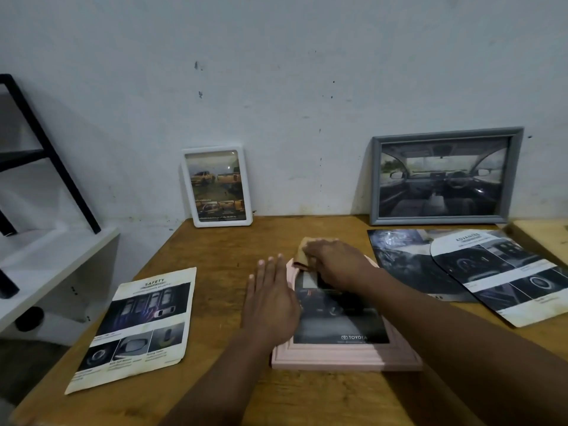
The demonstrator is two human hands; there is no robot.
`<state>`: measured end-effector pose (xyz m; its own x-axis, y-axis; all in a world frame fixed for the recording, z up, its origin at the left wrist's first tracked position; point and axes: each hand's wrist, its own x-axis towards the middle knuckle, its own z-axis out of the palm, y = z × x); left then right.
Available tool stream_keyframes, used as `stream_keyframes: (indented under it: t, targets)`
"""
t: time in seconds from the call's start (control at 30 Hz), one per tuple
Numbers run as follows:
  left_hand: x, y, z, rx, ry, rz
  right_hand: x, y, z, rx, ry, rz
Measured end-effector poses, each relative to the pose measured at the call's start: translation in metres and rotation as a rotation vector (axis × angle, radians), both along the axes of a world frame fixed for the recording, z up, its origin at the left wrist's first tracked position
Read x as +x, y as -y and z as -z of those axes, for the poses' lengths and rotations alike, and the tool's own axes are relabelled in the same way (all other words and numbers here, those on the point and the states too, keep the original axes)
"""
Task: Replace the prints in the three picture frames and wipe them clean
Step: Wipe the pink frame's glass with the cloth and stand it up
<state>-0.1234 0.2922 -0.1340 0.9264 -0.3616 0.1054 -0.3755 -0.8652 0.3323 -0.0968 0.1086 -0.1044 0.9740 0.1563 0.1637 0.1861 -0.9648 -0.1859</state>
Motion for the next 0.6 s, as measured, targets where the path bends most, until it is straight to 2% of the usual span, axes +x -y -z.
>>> stream_keyframes:
  t: [0.1,0.27,0.6]
  targets:
    - [0.000,0.001,0.000,-0.015,-0.006,0.002,-0.018,0.033,0.000,-0.090,0.006,0.171]
    - [0.002,0.003,0.002,0.012,-0.010,-0.039,-0.065,0.050,-0.002,-0.118,0.024,0.359]
    - [-0.001,0.003,0.002,0.014,-0.053,-0.066,-0.177,0.021,0.001,-0.069,0.099,0.406]
